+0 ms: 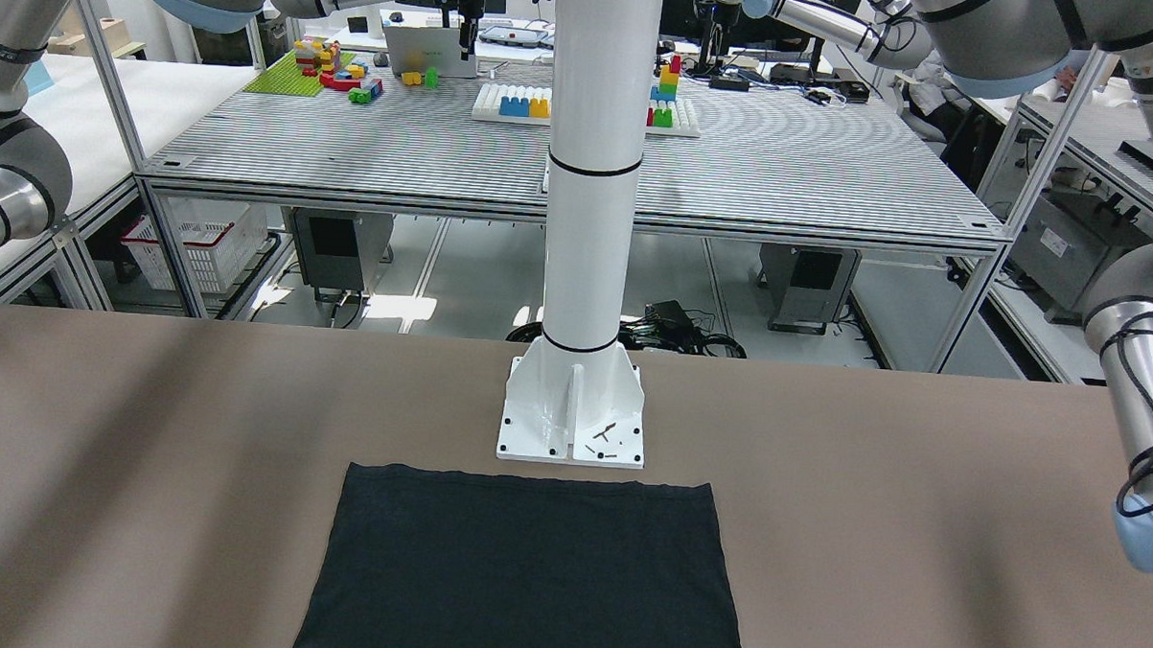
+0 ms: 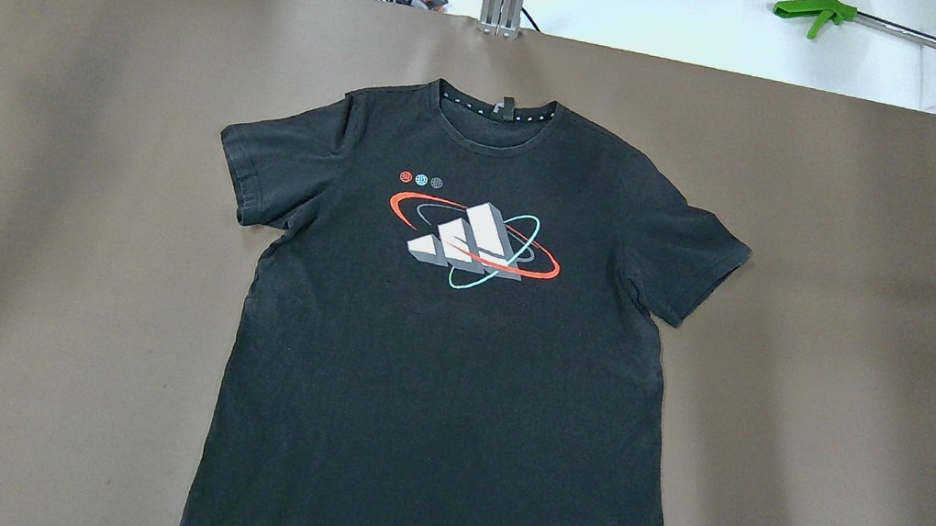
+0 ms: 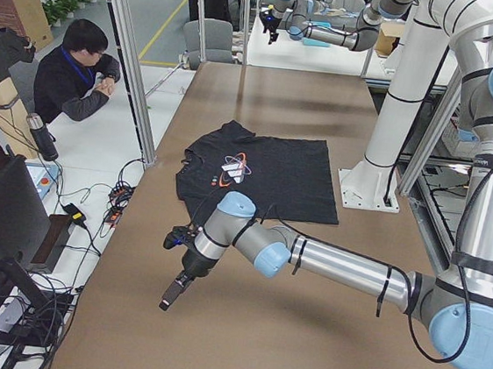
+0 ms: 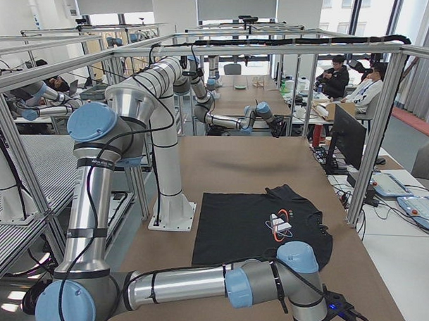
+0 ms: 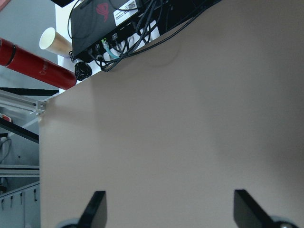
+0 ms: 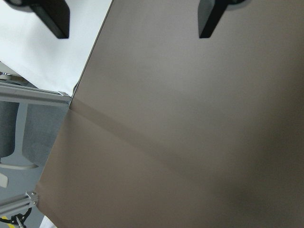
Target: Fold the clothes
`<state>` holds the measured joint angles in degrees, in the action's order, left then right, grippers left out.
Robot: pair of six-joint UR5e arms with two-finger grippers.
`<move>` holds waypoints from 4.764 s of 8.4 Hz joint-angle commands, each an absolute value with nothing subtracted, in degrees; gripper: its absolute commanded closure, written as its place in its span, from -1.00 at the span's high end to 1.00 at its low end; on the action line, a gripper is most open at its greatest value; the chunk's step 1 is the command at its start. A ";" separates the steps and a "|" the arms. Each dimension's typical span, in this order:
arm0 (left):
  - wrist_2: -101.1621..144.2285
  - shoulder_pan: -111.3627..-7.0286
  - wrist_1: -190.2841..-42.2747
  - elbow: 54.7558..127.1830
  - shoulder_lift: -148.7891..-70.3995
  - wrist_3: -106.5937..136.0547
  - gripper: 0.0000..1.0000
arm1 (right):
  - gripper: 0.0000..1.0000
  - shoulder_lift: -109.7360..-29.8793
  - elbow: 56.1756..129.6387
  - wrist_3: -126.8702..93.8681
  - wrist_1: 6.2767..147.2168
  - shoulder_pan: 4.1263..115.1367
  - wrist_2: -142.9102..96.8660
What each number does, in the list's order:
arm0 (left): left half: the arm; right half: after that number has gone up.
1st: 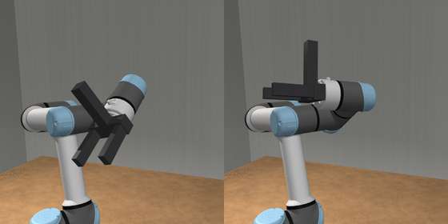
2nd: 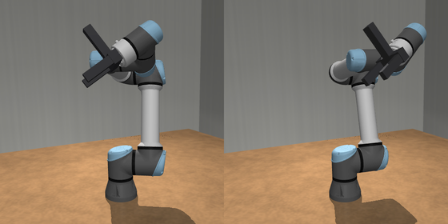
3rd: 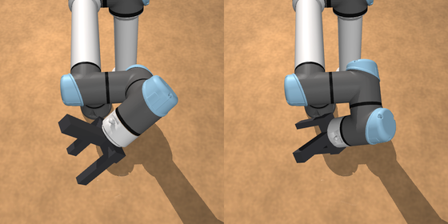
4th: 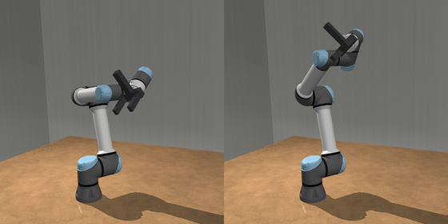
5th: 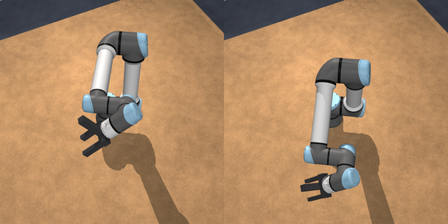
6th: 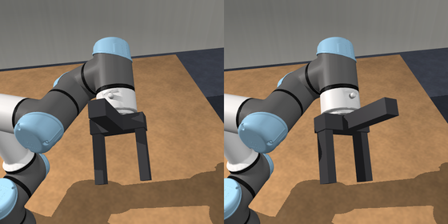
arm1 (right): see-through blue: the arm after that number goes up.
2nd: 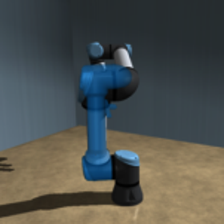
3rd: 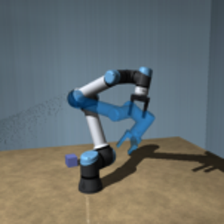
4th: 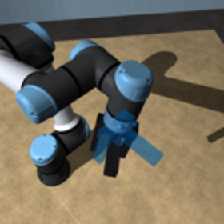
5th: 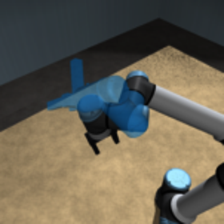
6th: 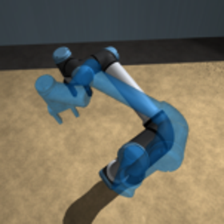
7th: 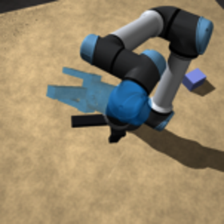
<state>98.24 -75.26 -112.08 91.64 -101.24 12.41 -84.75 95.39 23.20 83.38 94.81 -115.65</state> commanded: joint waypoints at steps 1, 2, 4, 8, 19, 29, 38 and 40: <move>104.92 -74.10 -114.07 86.67 -108.17 18.16 0.88 | 0.90 -77.00 86.60 12.45 79.84 87.57 -115.40; 105.64 -72.44 -114.60 85.27 -110.54 21.15 0.88 | 0.89 -76.82 83.44 7.17 73.02 85.45 -115.31; 105.64 -69.19 -115.05 81.58 -115.82 26.52 0.88 | 0.89 -73.67 77.89 -1.89 64.80 81.58 -115.31; 108.01 -66.71 -121.63 79.72 -117.77 35.58 0.88 | 0.89 -71.90 77.26 -25.06 53.91 71.15 -115.75; 107.14 -61.88 -131.40 72.42 -121.99 46.32 0.88 | 0.89 -66.71 69.10 -44.21 40.71 53.62 -102.66; 107.14 -61.87 -131.13 72.51 -122.87 46.76 0.88 | -1.00 -66.53 71.54 -49.13 41.22 51.94 -103.01; 107.23 -61.87 -131.57 70.76 -122.61 46.23 0.88 | -1.00 -54.62 80.99 -50.36 57.74 49.93 -103.65; 107.14 -61.79 -131.57 70.66 -122.52 46.23 0.88 | -1.00 -44.52 70.10 -51.06 57.57 47.04 -96.71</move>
